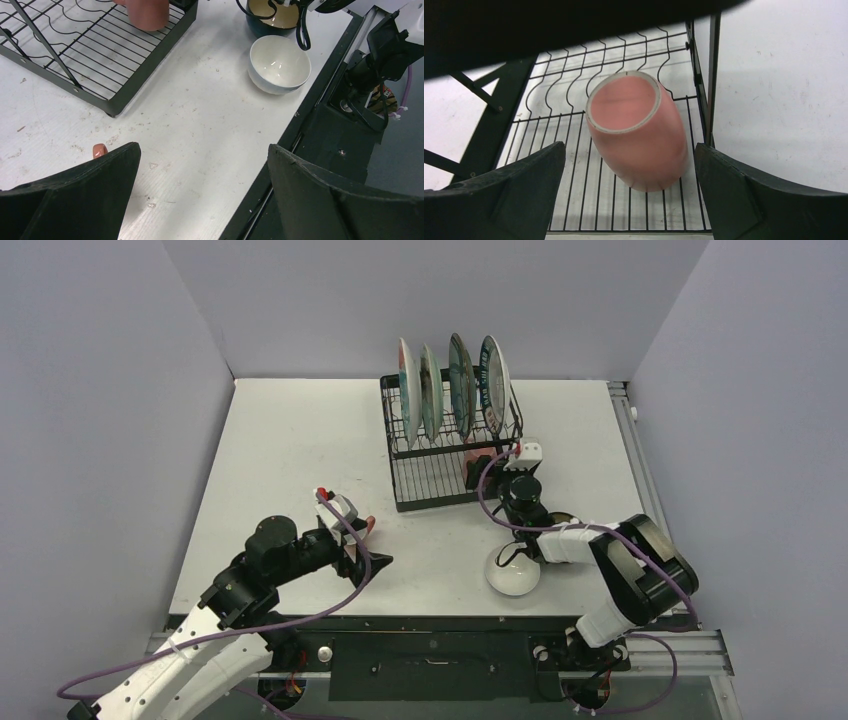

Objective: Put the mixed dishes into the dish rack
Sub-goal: Turn the cup upside down in the dish rack, then pick up the cup at the corner of the board.

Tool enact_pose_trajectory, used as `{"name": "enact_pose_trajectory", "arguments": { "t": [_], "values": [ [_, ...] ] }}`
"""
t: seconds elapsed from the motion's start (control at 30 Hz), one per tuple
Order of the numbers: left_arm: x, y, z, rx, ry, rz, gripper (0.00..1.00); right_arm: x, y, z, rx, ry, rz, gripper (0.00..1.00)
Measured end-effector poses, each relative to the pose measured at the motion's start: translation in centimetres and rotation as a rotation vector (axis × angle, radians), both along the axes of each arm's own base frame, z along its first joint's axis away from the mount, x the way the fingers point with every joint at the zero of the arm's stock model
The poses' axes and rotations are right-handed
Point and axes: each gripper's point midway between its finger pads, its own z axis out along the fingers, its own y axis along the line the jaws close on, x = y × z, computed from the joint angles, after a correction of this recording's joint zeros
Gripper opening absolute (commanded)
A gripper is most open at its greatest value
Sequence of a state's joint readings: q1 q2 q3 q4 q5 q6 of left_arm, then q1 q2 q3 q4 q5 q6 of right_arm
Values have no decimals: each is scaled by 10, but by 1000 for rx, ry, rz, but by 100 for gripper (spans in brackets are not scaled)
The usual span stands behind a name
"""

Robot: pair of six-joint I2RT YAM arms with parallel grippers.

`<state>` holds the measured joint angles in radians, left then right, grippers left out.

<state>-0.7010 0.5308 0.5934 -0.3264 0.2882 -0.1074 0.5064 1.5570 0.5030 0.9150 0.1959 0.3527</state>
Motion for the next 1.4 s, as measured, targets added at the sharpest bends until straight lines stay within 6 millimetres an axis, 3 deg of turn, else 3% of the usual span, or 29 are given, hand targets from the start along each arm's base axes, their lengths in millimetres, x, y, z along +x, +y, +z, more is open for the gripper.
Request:
{"name": "enact_pose_trajectory", "arguments": {
  "t": [0.23, 0.63, 1.0, 1.4],
  "values": [
    [0, 1, 2, -4, -5, 3, 96, -6, 1, 25, 30, -54, 9, 95],
    [7, 3, -3, 1, 26, 51, 96, -44, -3, 37, 43, -57, 76, 95],
    [22, 18, -17, 59, 94, 193, 96, -84, -7, 55, 63, -27, 154, 96],
    [38, 27, -48, 164, 260, 334, 96, -120, -35, 32, 15, 165, 91, 96]
  ]
}}
